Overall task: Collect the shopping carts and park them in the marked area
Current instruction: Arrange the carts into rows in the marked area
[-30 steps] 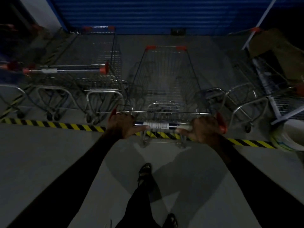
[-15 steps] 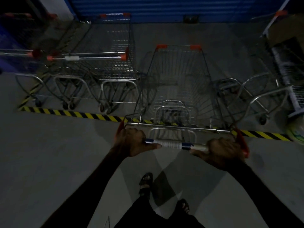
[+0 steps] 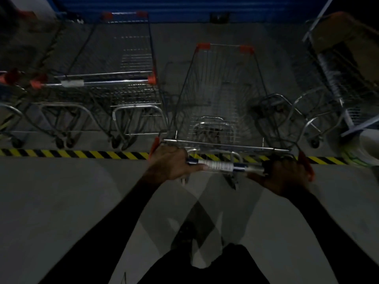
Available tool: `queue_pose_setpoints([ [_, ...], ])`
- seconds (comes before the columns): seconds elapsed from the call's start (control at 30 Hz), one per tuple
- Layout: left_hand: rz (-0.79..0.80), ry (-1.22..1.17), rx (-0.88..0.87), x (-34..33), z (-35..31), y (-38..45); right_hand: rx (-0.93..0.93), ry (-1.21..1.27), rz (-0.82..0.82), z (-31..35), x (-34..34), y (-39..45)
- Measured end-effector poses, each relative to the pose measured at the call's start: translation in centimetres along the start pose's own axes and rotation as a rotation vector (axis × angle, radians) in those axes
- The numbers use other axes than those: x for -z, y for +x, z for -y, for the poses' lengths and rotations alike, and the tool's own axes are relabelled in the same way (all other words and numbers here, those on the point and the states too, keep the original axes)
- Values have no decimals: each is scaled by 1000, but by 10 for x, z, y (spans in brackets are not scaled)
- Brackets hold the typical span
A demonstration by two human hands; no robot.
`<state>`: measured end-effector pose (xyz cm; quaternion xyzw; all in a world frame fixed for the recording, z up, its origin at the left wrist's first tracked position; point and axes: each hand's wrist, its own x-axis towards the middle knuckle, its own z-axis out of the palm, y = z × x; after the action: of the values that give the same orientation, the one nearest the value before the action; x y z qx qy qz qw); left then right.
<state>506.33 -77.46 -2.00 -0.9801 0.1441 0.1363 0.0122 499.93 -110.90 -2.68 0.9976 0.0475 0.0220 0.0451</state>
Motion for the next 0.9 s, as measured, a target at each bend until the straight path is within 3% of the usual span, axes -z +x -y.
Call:
queue_pose_setpoints([
  [0.23,18,-63,-35,26,36,93,-27,39,56,-5,-4,102],
  [0.67,66,-31,69,62,23,191,128,108,132,-51,5,228],
  [0.8,55,-47,73,64,30,221,91,46,112,-60,-3,257],
  [0.9,33,-47,78,78,29,234,0,99,202,-59,4,277],
])
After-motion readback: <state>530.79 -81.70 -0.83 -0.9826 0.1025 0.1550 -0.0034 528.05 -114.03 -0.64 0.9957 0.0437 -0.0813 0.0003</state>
